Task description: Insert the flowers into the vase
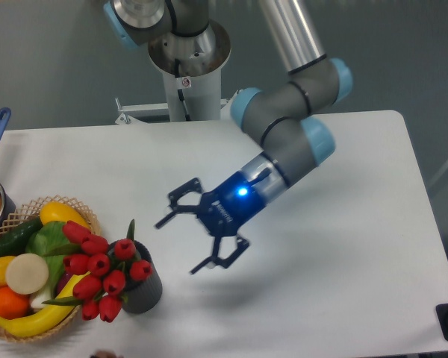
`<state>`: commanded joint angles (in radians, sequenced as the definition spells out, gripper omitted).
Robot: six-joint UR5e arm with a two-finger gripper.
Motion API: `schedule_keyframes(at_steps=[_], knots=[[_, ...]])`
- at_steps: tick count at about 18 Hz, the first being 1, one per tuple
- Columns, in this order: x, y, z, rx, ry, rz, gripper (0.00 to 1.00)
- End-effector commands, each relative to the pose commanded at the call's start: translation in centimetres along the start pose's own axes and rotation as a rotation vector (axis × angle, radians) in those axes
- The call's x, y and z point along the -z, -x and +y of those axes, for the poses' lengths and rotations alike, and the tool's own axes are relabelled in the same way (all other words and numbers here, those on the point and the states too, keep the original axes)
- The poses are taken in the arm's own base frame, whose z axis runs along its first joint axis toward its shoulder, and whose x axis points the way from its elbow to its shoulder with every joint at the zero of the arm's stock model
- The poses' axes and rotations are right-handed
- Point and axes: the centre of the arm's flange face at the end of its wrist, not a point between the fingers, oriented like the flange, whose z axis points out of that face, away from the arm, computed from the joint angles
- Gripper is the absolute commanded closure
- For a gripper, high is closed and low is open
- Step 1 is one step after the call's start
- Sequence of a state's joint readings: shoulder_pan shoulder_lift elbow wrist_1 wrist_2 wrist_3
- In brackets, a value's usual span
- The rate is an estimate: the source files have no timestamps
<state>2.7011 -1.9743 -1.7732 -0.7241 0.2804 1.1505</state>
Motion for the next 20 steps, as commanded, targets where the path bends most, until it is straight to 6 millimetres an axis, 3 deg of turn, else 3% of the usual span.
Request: schedule_keyframes(at_steps=[4,7,12,16,20], knots=[[4.4,1.5,2.5,-0.071,0.064,-0.097,0.00],[7.9,2.3,2.1,-0.098,0.092,-0.164,0.00],[11.7,3.2,2.2,-0.143,0.602,-0.387,0.00],[12.9,4.1,1.8,-0.156,0.829,-0.478,0.00],[10.8,3.9,2.8,-0.170,1.070,-0.497,0.00]])
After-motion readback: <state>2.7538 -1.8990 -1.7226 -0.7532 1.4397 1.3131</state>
